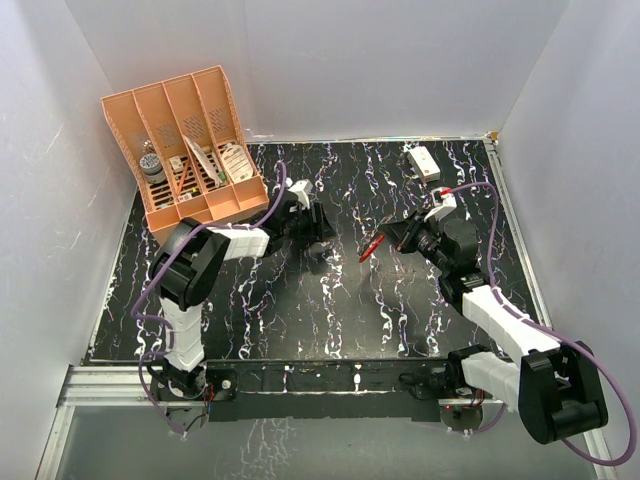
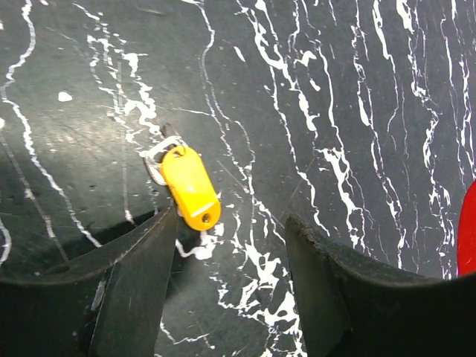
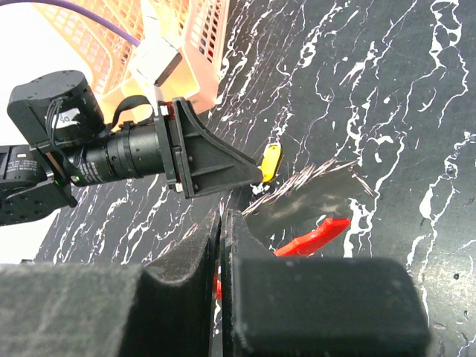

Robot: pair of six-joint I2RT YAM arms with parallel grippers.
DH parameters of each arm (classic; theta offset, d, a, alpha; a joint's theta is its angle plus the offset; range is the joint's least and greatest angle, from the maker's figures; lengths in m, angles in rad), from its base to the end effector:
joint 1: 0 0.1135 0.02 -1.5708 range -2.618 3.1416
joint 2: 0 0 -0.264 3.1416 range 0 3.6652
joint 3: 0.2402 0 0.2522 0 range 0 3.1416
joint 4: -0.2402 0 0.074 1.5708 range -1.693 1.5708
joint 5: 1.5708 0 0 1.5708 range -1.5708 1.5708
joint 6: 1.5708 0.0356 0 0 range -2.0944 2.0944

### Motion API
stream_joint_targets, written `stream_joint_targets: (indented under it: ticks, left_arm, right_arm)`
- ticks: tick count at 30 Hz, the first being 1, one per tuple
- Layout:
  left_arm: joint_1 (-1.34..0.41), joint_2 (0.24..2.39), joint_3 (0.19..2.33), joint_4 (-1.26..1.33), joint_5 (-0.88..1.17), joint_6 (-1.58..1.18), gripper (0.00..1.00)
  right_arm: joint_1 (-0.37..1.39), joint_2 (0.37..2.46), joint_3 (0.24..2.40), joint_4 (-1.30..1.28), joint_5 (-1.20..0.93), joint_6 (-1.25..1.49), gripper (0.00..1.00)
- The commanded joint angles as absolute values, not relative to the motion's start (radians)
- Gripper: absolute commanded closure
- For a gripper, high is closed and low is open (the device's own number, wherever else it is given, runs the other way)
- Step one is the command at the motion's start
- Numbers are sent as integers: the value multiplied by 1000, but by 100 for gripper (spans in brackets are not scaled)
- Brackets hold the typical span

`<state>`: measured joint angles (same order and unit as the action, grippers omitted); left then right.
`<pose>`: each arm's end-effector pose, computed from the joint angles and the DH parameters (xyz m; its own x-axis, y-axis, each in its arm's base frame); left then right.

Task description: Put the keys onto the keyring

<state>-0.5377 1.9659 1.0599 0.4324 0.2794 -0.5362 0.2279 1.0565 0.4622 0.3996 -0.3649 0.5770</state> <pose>0.3525 -0.2216 0.1520 -0.6959 -0.1567 -0.7008 0.4043 0.7210 -0.5628 0.2230 0.0648 0.2351 -0.4591 0.4166 -0.7846 -0.3599 0.7202 0.5931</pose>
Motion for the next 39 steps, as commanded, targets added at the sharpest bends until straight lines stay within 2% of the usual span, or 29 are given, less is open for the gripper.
stream_joint_targets:
  ticks: [1, 15, 21, 26, 29, 32, 39]
  left_arm:
    - [-566, 1929, 1063, 462, 241, -551, 41]
    - [-588, 1984, 1086, 507, 207, -584, 41]
    - [-592, 1925, 1054, 468, 150, -562, 39]
    - [-593, 1889, 1026, 454, 115, -554, 32]
    - [-594, 1884, 1018, 458, 107, -557, 13]
    - [-596, 1890, 1018, 461, 107, -563, 4]
    - [-603, 1909, 1018, 483, 117, -599, 1]
  right_arm:
    - [224, 1013, 500, 460, -350, 572, 100]
    - [217, 999, 502, 447, -344, 561, 100]
    - [211, 991, 508, 431, -342, 551, 100]
    - [210, 1003, 508, 445, -351, 557, 100]
    - [210, 1005, 508, 449, -353, 560, 100]
    - [209, 1002, 506, 447, -351, 560, 100]
    - [206, 968, 512, 422, -337, 552, 100]
